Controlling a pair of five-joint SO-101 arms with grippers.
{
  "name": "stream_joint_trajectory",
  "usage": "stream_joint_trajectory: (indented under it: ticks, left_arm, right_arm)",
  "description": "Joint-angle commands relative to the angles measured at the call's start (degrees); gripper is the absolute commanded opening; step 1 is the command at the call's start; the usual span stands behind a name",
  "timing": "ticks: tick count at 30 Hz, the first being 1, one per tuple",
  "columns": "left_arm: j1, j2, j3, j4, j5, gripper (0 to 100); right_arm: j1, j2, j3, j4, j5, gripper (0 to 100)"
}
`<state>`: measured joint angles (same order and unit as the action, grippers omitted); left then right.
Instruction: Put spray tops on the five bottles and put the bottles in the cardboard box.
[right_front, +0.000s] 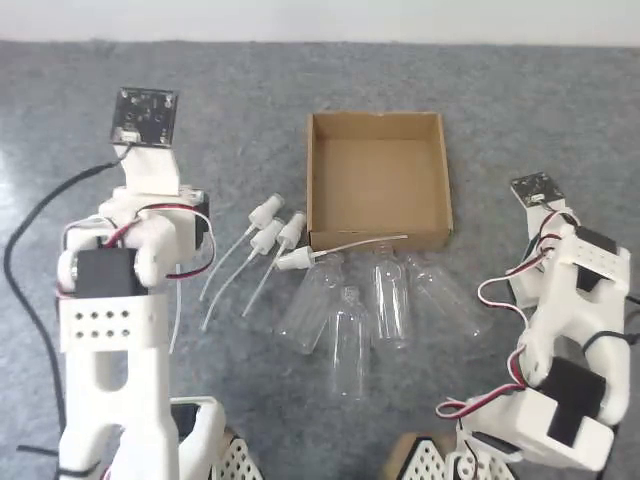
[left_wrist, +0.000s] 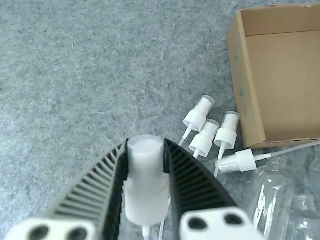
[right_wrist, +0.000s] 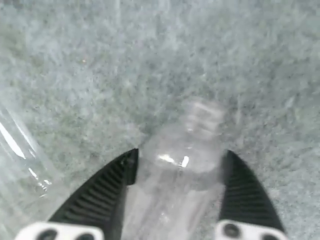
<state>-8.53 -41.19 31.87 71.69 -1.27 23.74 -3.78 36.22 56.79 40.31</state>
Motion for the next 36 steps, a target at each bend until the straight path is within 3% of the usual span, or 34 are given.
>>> stream_joint_trajectory:
  ticks: [1,3,8,11,15,19,24,29,36]
  left_arm:
    - [0.26,-2.02,-0.48,-2.11,0.35,1]
    - [0.26,-2.02,-0.66,-2.2,0.35,1]
    - [0.26,-2.11,-1.89,-1.93,0.44,1]
    - [0.26,-2.29,-5.41,-1.49,0.7,1]
    - [0.26,-2.02,-13.14,2.55,2.37,1]
    - [0.26,-2.55,-20.26,4.75,5.71,1]
    - [3.87,-2.55,-26.24,4.84,10.55,1]
    - [9.41,-2.55,-30.81,2.37,15.74,1]
    - [10.29,-2.46,-31.08,-4.31,23.3,1]
  right_arm:
    - [0.48,-3.91,-1.05,-0.75,0.18,2.0]
    - [0.4,-4.18,-2.37,-0.13,-0.44,1.0]
    - [-2.24,-5.32,-13.19,6.99,-10.9,0.6]
    - [-10.24,-10.95,-18.9,13.23,-15.38,0.6]
    - [-26.51,-25.01,-18.11,13.76,-23.21,0.6]
    - [-43.12,-38.11,-9.23,8.31,-28.04,0.6]
    - [-57.54,-43.82,2.73,-2.51,-31.82,0.6]
    - [-63.96,-44.44,10.73,-13.49,-31.82,0.6]
    - [-69.14,-44.53,16.44,-19.38,-31.3,0.7]
